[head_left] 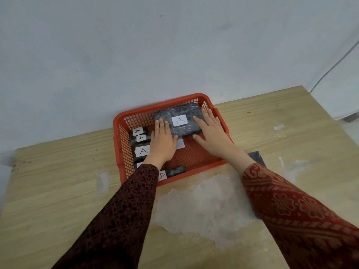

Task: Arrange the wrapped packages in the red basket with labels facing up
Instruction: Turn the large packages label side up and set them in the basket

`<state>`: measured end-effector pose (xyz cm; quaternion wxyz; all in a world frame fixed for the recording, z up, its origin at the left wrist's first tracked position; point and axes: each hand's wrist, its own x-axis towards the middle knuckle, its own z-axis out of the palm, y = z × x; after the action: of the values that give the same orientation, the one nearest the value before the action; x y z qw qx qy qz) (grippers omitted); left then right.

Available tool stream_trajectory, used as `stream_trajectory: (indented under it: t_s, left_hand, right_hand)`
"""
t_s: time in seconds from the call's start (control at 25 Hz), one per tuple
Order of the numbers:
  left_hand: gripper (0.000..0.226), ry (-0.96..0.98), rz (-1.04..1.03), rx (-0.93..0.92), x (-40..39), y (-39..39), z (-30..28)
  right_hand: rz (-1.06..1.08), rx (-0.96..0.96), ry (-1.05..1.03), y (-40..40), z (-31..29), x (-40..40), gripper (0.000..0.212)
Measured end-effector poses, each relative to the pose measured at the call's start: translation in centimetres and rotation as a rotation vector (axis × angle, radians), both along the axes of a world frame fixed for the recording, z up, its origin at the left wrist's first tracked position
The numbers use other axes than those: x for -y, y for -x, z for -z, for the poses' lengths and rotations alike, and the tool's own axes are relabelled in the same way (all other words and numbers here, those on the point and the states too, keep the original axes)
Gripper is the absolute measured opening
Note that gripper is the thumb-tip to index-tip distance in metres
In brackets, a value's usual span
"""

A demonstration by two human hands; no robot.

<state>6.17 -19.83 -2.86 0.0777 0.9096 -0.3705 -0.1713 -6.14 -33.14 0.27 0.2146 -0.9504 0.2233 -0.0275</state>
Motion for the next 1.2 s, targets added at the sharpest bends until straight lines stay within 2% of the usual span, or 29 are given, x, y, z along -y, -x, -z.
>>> stream_trajectory:
  t_s: [0.08,0.16,0.24,0.32,0.36,0.44,0.56,0.64,0.72,0.8,0.84,0.96,1.0,1.12,1.2]
  left_hand:
    - [0.065,-0.006,-0.008,-0.046,0.5,0.5,-1.3]
    - [0.058,0.109,0.032,-0.037,1.7,2.4,-2.6]
    - [0.052,0.316,0.143,0.005,3.3,5.7,-3.9]
    - [0.046,0.462,0.33,0.071,5.3,10.0,-4.5]
    - [0.045,0.469,0.446,0.112,6.2,12.0,-4.4]
    - [0.051,0.335,0.675,0.17,7.7,15.4,-3.4]
    - [0.062,0.023,0.833,0.23,8.7,18.2,-1.1]
    - [0.062,-0.038,0.794,0.174,8.7,18.8,0.1]
    - [0.057,0.037,0.715,0.05,8.6,19.1,0.5]
    - [0.051,0.182,0.565,-0.162,8.6,19.4,0.2]
    - [0.048,0.271,0.466,-0.287,8.5,19.6,-0.3]
    - [0.05,0.562,0.244,-0.534,9.2,20.2,-3.0]
    - [0.052,0.638,0.208,-0.55,9.5,20.1,-4.2]
    - [0.05,0.815,0.112,-0.467,9.6,18.4,-7.1]
    - [0.048,0.899,0.017,-0.382,8.7,17.0,-8.0]
  right_hand:
    - [0.081,0.178,-0.08,5.2,-1.1,-0.9,0.052]
    - [0.212,0.226,-0.131,10.9,-0.9,-1.5,0.044]
    - [0.346,0.176,-0.145,16.3,0.7,-2.2,0.044]
    - [0.438,0.048,-0.123,20.7,2.9,-3.3,0.058]
    - [0.462,-0.041,-0.101,22.4,4.1,-4.0,0.068]
    - [0.471,-0.186,-0.067,24.6,6.0,-5.2,0.086]
    - [0.417,-0.188,-0.067,26.4,7.2,-4.9,0.085]
    - [0.406,-0.118,-0.123,27.2,6.5,-3.8,0.076]
    - [0.369,-0.012,-0.094,28.5,5.3,-2.8,0.065]
    - [0.348,0.171,-0.045,29.6,3.6,-1.5,0.05]
    - [0.382,0.281,-0.092,29.9,2.4,-0.7,0.043]
    - [0.559,0.538,-0.38,29.5,-2.2,2.2,0.02]
    - [0.613,0.588,-0.463,28.9,-3.4,3.4,0.016]
    - [0.726,0.66,-0.676,26.2,-6.1,6.0,0.035]
    - [0.711,0.659,-0.705,24.1,-7.3,7.1,0.04]
